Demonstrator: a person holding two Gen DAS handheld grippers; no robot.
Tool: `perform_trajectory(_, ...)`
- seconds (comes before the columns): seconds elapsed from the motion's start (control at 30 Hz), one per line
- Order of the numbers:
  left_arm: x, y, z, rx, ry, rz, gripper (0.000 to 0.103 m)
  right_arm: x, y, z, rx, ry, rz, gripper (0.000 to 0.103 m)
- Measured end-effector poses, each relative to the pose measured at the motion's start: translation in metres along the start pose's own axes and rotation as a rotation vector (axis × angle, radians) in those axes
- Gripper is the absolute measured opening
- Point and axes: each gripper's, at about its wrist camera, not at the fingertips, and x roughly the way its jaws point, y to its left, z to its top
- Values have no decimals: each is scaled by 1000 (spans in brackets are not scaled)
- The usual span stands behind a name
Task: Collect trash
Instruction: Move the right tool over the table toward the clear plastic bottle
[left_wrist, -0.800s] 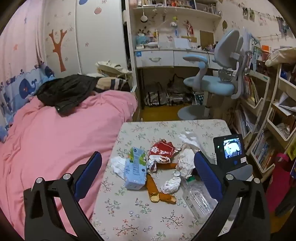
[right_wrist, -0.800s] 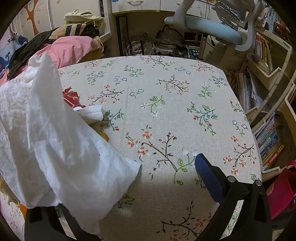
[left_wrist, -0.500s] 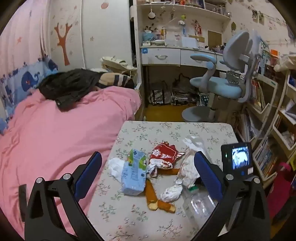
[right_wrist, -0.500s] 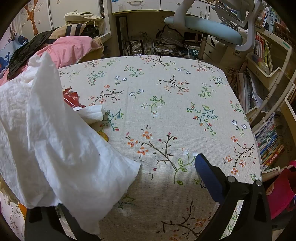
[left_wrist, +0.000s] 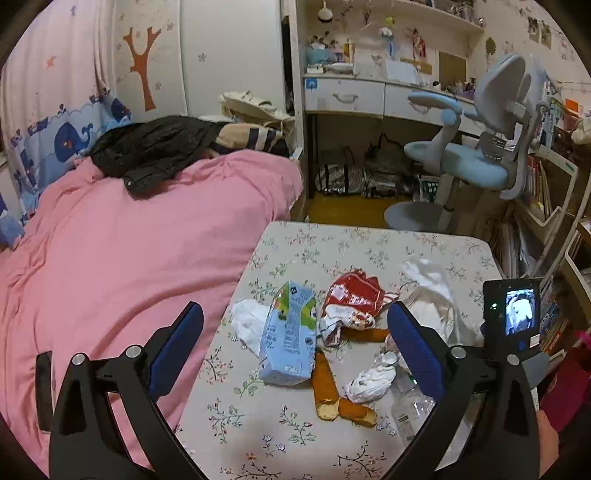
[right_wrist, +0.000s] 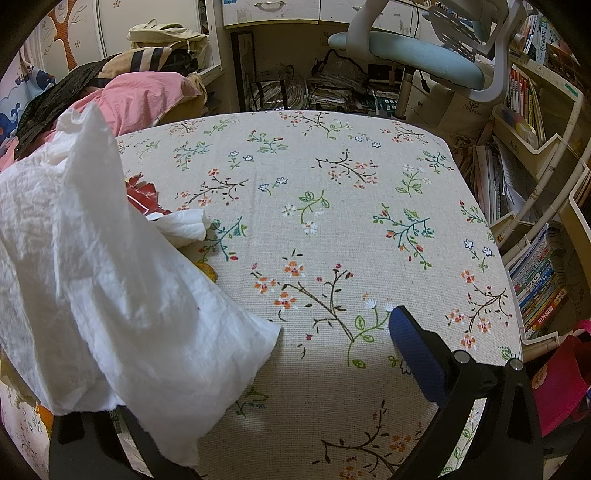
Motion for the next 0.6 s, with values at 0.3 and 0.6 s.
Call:
perform_trajectory(0.3, 3, -3, -1, 3, 13, -28, 96, 0, 0, 0, 0, 0, -1, 97)
perform_trajectory(0.6, 10, -9, -4, 27, 31, -31, 96, -5, 1, -3, -66, 16, 22, 97)
